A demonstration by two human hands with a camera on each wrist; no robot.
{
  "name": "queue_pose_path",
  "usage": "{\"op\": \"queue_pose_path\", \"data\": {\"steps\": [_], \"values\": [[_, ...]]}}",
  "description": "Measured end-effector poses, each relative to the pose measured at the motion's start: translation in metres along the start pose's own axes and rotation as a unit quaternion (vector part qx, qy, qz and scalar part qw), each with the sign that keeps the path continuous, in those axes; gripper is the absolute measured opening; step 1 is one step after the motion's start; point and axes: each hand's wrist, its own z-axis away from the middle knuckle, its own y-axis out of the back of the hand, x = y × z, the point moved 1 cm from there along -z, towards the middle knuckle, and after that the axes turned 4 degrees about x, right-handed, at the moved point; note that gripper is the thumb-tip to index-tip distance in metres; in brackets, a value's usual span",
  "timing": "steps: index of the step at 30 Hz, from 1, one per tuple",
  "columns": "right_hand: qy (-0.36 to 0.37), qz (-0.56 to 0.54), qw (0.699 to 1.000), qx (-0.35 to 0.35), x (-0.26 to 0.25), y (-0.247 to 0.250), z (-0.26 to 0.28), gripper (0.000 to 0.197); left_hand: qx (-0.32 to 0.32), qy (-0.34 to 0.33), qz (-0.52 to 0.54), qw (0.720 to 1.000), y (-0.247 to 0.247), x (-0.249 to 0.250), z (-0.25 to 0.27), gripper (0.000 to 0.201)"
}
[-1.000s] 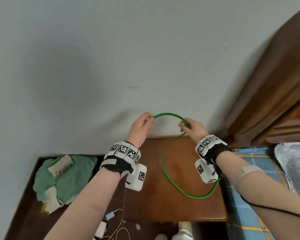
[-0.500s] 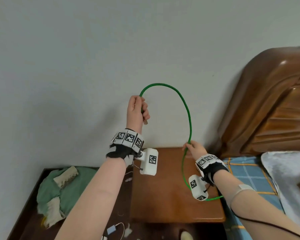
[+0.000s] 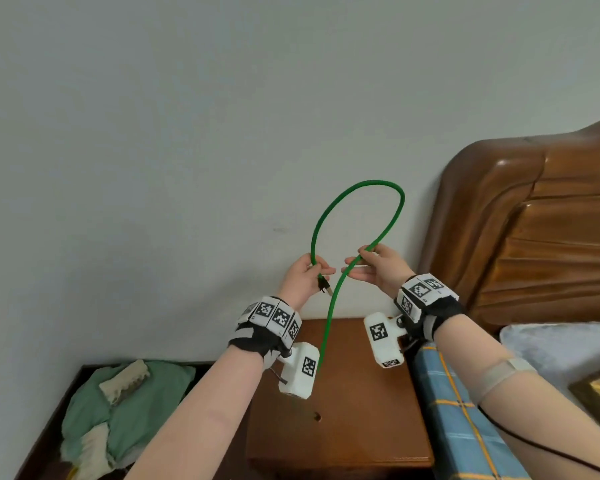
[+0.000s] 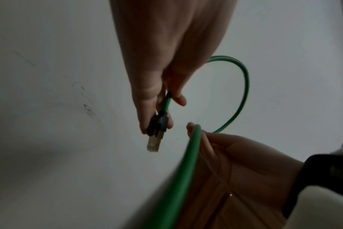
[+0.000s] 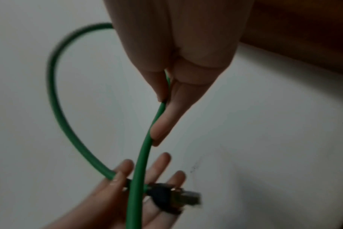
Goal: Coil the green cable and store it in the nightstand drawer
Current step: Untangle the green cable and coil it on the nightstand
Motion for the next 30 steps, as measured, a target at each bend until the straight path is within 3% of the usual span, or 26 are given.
{"op": "queue_pose_path", "data": {"steps": [7,12,15,18,22,26,30], "values": [[0.04,-0.041,0.998,0.041,-0.02,0.022,0.026,0.016,-0.024,0.024,0.101,0.994,-0.042,0.007,0.025,0.023],[0.117,0.084,0.986,0.087,-0.025,0.036,0.04,0.007,-0.04,0.063,0.154,0.985,-0.058,0.0,0.042,0.02],[0.123,0.131,0.979,0.093,-0.024,0.042,0.045,0.006,-0.058,0.078,0.159,0.983,-0.068,-0.002,0.049,0.009],[0.121,0.151,0.976,0.104,-0.02,0.046,0.049,0.014,-0.064,0.06,0.135,0.987,-0.073,-0.003,0.054,0.031],[0.095,0.205,0.969,0.097,-0.019,0.055,0.049,0.034,-0.077,0.063,0.064,0.993,-0.071,-0.003,0.059,0.039],[0.075,0.04,0.992,0.093,-0.041,0.064,0.046,0.009,-0.082,0.084,0.009,0.993,-0.064,-0.007,0.058,0.04],[0.109,0.06,0.989,0.077,-0.052,0.074,0.037,0.029,-0.096,0.096,0.0,0.991,-0.061,-0.01,0.058,0.035]]}}
